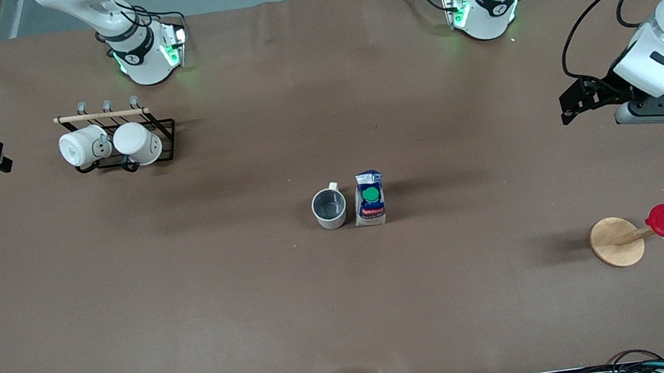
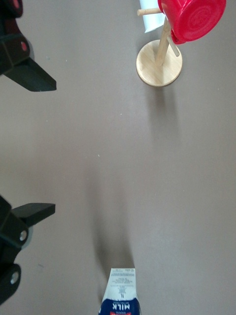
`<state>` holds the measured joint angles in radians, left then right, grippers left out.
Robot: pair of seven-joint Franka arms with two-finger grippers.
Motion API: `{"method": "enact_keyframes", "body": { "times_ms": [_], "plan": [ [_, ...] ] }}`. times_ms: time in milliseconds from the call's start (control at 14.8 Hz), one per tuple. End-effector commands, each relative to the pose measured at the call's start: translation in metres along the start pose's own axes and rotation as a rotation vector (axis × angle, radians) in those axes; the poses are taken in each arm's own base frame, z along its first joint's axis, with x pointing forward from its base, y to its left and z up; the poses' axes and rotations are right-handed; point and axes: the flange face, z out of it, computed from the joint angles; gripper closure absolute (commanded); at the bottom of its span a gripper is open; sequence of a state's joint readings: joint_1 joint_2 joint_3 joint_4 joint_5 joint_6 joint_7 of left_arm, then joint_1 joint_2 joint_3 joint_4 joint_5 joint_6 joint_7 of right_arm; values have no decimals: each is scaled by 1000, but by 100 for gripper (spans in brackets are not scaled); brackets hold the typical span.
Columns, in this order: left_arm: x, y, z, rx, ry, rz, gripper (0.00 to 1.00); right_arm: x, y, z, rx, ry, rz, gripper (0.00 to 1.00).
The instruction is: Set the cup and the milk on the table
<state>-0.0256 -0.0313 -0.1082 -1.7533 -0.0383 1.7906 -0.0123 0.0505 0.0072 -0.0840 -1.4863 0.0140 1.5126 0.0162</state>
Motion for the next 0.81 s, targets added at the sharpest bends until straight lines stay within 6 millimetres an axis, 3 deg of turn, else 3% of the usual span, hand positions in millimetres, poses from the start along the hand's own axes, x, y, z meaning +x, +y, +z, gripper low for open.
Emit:
{"method": "enact_keyframes", "body": {
  "times_ms": [0, 404, 742],
  "plan": [
    [3, -1, -27, -9, 19, -21, 0, -5, -1, 0, 4, -2, 7, 0],
    [2, 2, -45, -2, 7, -66, 0, -5, 0, -1, 4, -5, 8, 0],
    [-10, 3, -42, 2, -61, -89, 0, -5, 1, 0, 4, -7, 10, 0]
  ]
}}
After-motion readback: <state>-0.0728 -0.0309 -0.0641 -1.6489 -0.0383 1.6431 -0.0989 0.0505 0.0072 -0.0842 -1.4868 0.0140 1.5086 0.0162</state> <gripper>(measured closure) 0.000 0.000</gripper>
